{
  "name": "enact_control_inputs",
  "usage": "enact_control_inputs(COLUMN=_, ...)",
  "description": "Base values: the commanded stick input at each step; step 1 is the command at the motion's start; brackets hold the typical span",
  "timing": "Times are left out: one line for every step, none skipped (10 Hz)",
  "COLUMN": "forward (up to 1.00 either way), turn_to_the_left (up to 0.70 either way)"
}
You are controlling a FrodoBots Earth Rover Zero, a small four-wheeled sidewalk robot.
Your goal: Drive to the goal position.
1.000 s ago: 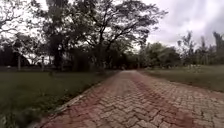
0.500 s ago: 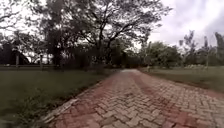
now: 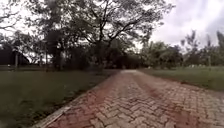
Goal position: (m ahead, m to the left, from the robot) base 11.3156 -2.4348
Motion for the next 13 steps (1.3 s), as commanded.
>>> enact_control_inputs(forward=0.70, turn_to_the_left=-0.34)
enact_control_inputs(forward=0.70, turn_to_the_left=-0.34)
enact_control_inputs(forward=0.70, turn_to_the_left=-0.34)
enact_control_inputs(forward=0.70, turn_to_the_left=-0.34)
enact_control_inputs(forward=0.70, turn_to_the_left=-0.34)
enact_control_inputs(forward=0.70, turn_to_the_left=0.01)
enact_control_inputs(forward=0.70, turn_to_the_left=0.01)
enact_control_inputs(forward=0.70, turn_to_the_left=0.01)
enact_control_inputs(forward=0.70, turn_to_the_left=0.01)
enact_control_inputs(forward=0.70, turn_to_the_left=0.01)
enact_control_inputs(forward=0.70, turn_to_the_left=0.01)
enact_control_inputs(forward=0.70, turn_to_the_left=0.01)
enact_control_inputs(forward=0.70, turn_to_the_left=0.01)
